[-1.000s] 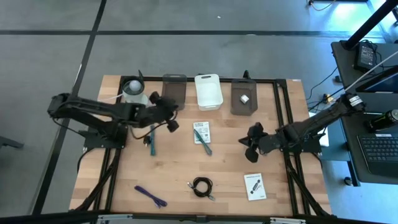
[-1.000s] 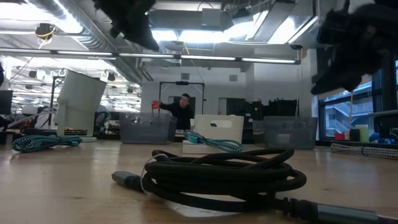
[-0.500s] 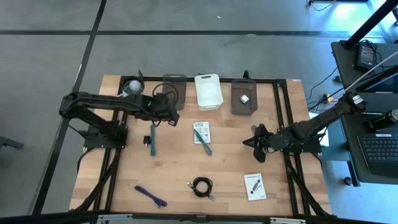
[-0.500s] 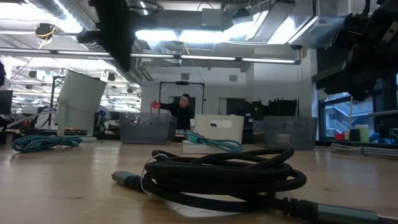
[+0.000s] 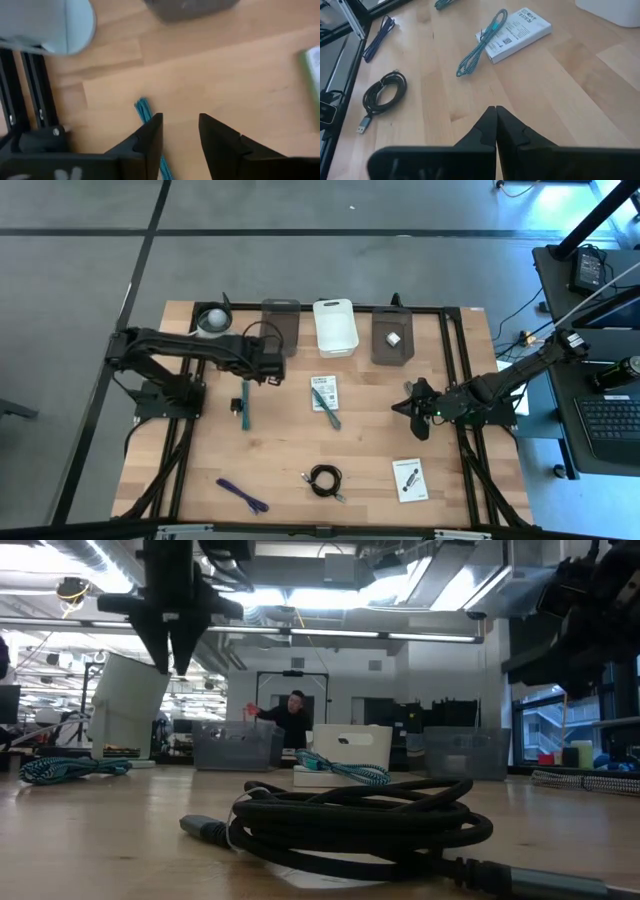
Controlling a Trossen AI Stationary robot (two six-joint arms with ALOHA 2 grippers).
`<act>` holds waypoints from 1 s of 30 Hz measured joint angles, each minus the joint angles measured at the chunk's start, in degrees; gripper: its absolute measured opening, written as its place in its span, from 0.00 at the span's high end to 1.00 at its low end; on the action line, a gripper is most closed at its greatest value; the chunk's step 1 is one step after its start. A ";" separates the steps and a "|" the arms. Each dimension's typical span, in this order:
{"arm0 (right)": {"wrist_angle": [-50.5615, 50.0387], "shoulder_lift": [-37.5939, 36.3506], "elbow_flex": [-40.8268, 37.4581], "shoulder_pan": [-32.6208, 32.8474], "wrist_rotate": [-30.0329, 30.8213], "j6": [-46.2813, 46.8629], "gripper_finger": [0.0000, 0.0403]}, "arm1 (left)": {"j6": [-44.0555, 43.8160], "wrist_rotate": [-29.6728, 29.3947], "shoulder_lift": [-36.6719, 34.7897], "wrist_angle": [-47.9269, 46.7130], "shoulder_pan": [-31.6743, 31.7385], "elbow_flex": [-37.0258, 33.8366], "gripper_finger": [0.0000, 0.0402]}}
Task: Pick and place items into bin
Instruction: Put the left blue charger cable into the left black bin
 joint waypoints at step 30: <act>0.42 0.00 0.00 -0.20 0.09 3.06 1.00 | 10.14 8.19 12.69 2.89 3.68 -3.86 0.74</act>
